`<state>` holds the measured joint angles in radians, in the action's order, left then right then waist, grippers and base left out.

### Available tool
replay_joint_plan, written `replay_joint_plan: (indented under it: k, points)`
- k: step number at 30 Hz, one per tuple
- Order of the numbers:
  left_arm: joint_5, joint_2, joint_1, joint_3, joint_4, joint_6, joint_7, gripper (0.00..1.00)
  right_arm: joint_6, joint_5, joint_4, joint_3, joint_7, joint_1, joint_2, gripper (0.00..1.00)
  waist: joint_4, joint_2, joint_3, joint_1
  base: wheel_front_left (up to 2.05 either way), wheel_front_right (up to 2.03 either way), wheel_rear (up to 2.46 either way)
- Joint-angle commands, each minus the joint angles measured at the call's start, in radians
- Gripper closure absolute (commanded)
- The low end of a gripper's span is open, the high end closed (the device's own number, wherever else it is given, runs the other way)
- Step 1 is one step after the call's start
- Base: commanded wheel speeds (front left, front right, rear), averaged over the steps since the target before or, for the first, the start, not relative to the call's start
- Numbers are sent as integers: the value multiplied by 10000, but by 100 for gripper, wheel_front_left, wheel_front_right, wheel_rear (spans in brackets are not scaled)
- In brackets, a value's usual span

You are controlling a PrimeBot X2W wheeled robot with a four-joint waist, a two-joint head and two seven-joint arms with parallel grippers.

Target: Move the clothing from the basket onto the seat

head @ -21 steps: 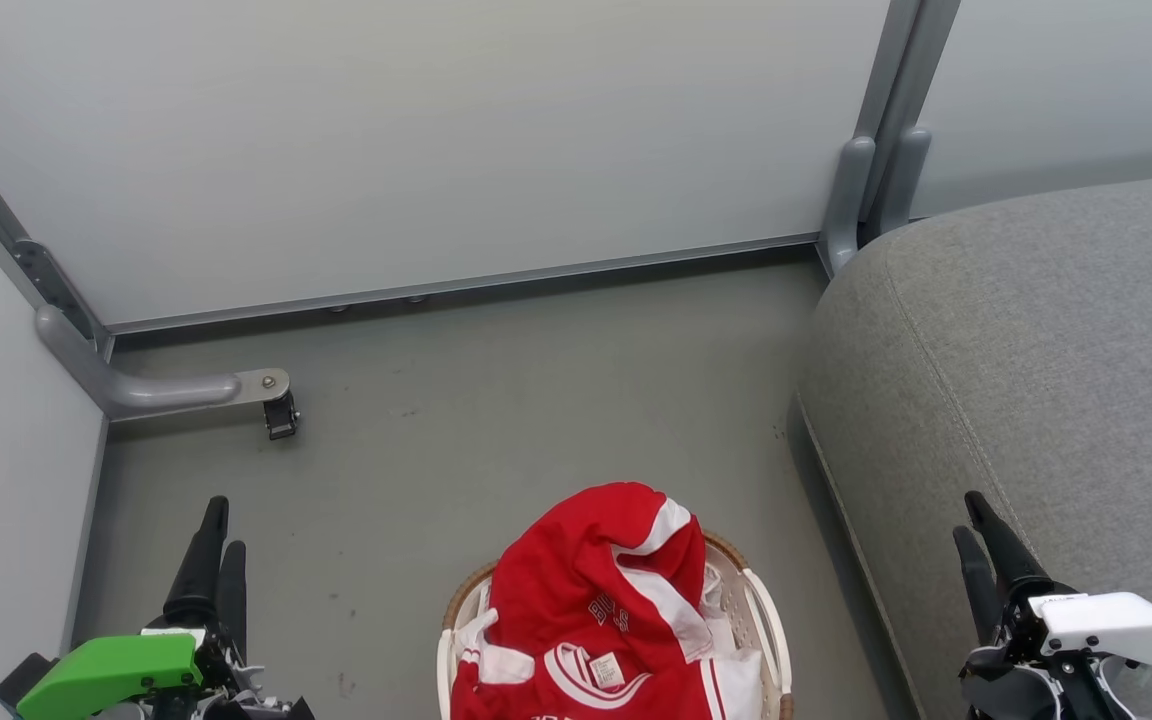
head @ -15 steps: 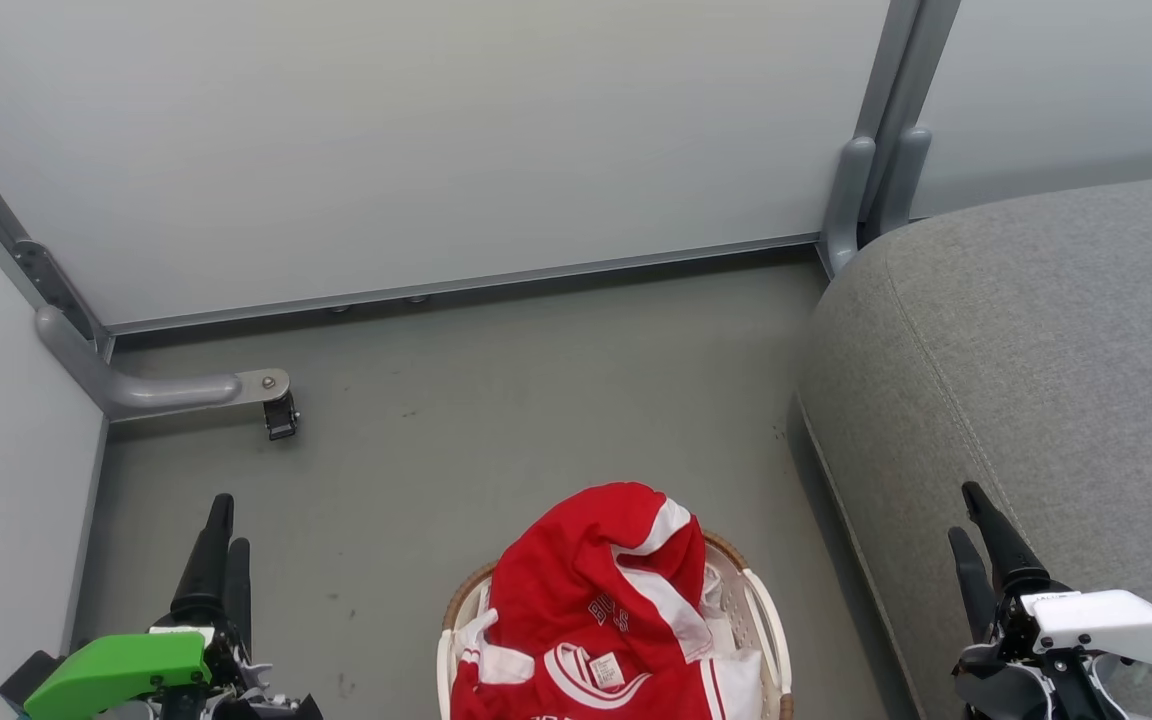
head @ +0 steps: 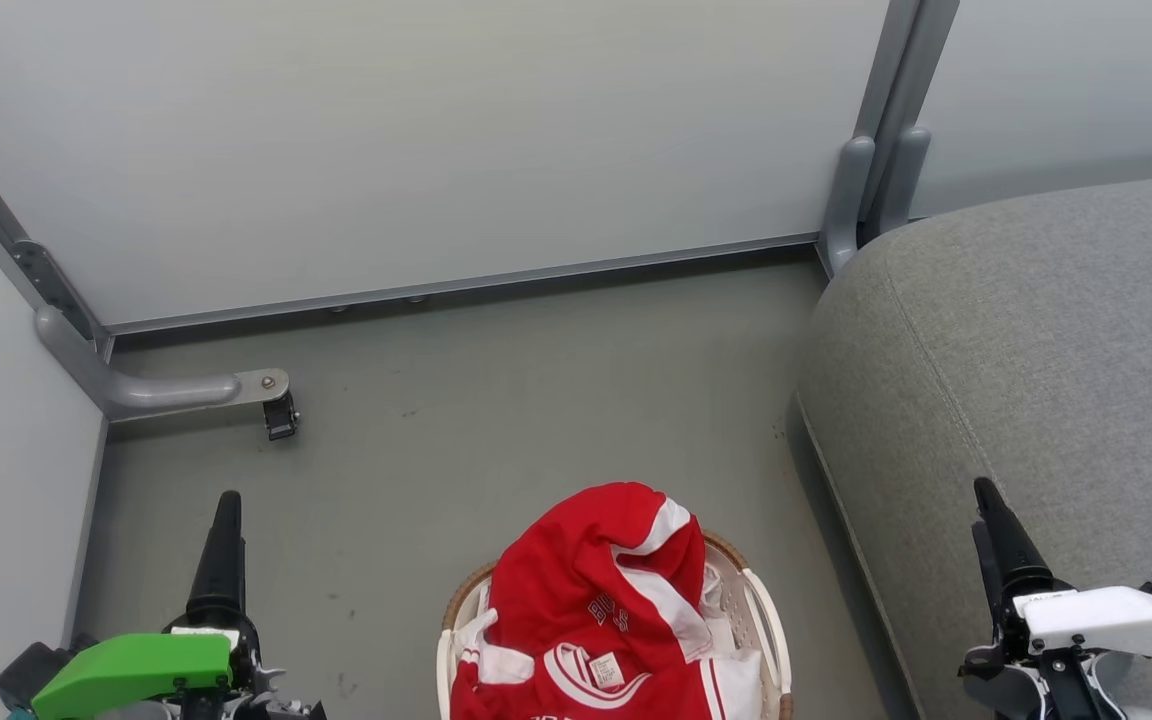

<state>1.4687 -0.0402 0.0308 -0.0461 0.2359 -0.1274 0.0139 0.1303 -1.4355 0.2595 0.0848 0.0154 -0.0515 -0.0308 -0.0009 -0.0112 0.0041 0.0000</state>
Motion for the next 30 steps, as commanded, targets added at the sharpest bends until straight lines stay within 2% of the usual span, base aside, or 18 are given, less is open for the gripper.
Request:
replay_joint_plan:
  k: [1,10,21,25,30]
  points:
    - [-427,-48,40,-3,-193,-20,-109,0,3,439,-237,52,-121,-108,-97,0,2,20,2,0,0,0,0]
    - [-2224,-59,-22,-11,-464,27,-465,0,3,2560,-696,-60,-478,-87,-116,0,11,28,18,0,0,0,0]
    - [-4338,-70,-251,211,-867,148,-848,0,4,4391,-684,-276,-858,-36,-131,0,13,38,25,0,0,0,0]
    - [-5532,-74,-322,377,-954,223,-985,0,4,5196,-765,-435,-990,-45,-137,0,17,41,27,0,0,0,0]
    - [-6479,-80,-414,531,-1005,394,-1142,0,4,6190,-871,-595,-1158,-44,-142,0,15,46,28,0,0,0,0]
